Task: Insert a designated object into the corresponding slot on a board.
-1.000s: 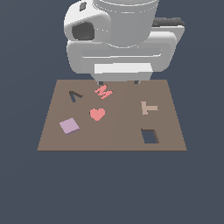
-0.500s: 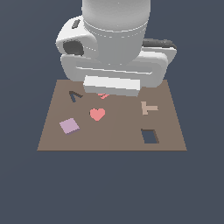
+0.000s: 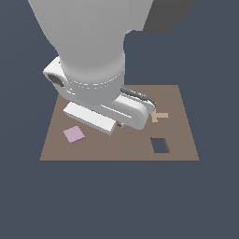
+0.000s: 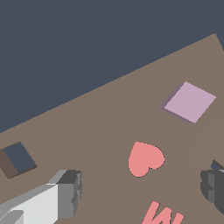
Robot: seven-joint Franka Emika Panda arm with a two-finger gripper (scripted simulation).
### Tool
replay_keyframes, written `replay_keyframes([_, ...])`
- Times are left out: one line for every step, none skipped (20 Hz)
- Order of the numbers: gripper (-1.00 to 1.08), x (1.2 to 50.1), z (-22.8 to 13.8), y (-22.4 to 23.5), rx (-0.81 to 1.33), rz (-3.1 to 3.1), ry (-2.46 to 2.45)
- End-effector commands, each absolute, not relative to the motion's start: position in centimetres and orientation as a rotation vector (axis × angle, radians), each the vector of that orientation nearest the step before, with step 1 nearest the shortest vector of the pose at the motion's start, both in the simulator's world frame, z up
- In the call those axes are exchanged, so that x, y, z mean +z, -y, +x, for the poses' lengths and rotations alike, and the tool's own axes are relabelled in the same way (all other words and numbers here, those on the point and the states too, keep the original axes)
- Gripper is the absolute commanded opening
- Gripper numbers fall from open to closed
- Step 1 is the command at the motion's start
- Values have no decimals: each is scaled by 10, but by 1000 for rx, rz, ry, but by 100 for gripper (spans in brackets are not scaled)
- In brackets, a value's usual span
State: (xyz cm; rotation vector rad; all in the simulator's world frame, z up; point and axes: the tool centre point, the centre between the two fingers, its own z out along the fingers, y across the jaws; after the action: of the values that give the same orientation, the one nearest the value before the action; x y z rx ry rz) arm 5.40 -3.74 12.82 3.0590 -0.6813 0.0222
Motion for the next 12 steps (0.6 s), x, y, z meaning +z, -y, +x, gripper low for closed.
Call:
replay_keyframes([100,115,63,54,19,3014,858])
replay_keyframes([100,110,65,61,18,2994,926])
replay_keyframes([100,105,68,68,17,2974,992])
replay_keyframes([100,100,70,74,15,2952,1055])
replay_keyframes([100,96,71,81,14,2931,1115])
replay_keyframes([100,91,73,87,13,2909,1172])
replay_keyframes([100,87,74,92,12,2887,1225])
replay_keyframes([100,83,74,98,11,2865,1276])
replay_keyframes([100,79,75,103,10,2844,1324])
replay_keyframes([100,76,75,108,9,2824,1368])
replay_keyframes([100,73,75,113,8,2803,1410])
replay_keyframes([100,70,75,118,7,2784,1448])
